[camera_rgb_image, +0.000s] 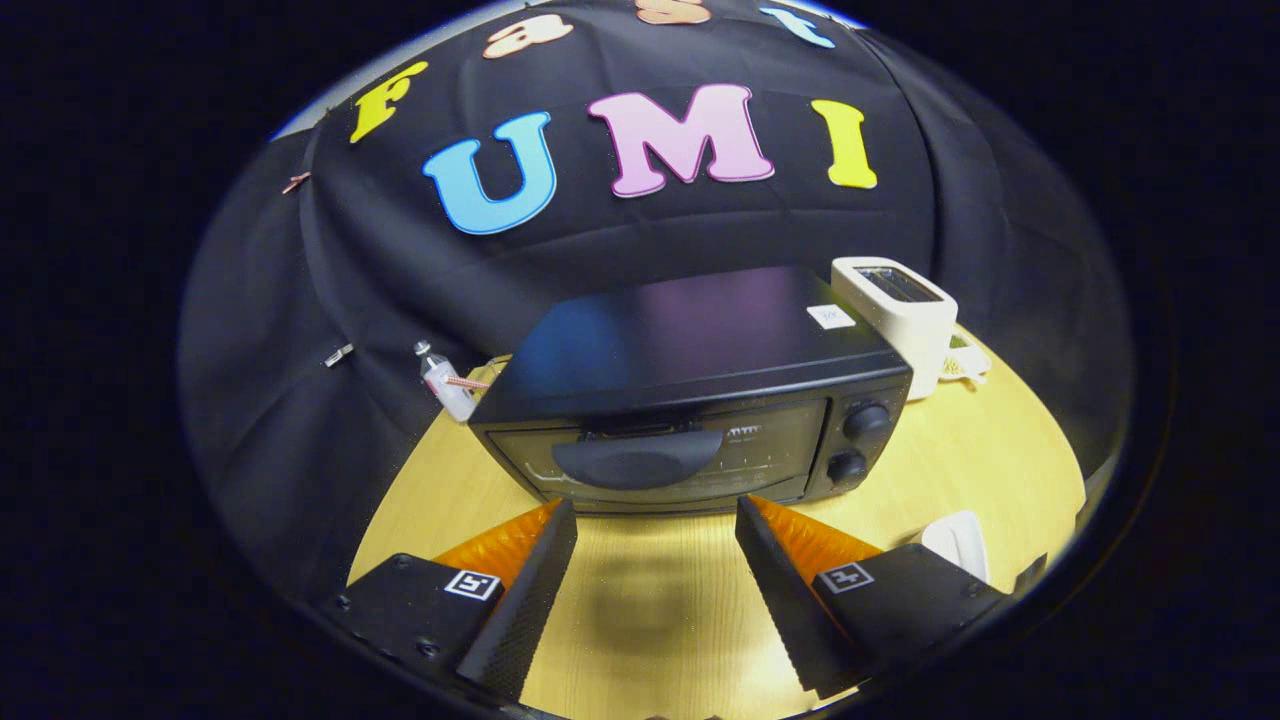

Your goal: Open the toaster oven, put the food inside, and close the toaster oven door.

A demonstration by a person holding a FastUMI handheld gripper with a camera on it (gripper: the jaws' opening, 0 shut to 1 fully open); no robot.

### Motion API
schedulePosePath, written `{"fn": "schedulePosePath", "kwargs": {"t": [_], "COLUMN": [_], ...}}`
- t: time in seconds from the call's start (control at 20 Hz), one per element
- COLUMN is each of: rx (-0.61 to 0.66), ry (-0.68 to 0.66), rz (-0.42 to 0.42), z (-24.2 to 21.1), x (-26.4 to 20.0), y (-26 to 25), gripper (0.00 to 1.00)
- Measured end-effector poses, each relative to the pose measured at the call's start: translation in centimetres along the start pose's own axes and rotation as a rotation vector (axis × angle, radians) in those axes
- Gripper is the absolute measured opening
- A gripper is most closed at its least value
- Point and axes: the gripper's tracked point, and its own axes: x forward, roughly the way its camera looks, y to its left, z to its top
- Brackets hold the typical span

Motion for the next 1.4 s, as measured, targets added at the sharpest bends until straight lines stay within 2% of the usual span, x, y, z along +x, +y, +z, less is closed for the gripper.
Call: {"fn": "schedulePosePath", "kwargs": {"t": [0.35,0.4,0.75,0.9,1.05,1.4], "rx": [-0.189,-0.196,-0.149,-0.138,-0.113,-0.092], "ry": [-0.231,-0.267,-0.465,-0.535,-0.590,-0.588], "rz": [-0.032,-0.039,-0.075,-0.093,-0.063,-0.042], "z": [9.4,14.2,23.1,25.2,25.8,26.6], "x": [-6.6,-5.1,-11.2,-13.4,-14.9,-13.6], "y": [-2.9,-3.5,-6.7,-8.4,-9.0,-10.1], "gripper": [0.99,0.99,0.98,0.98,0.98,0.98]}}
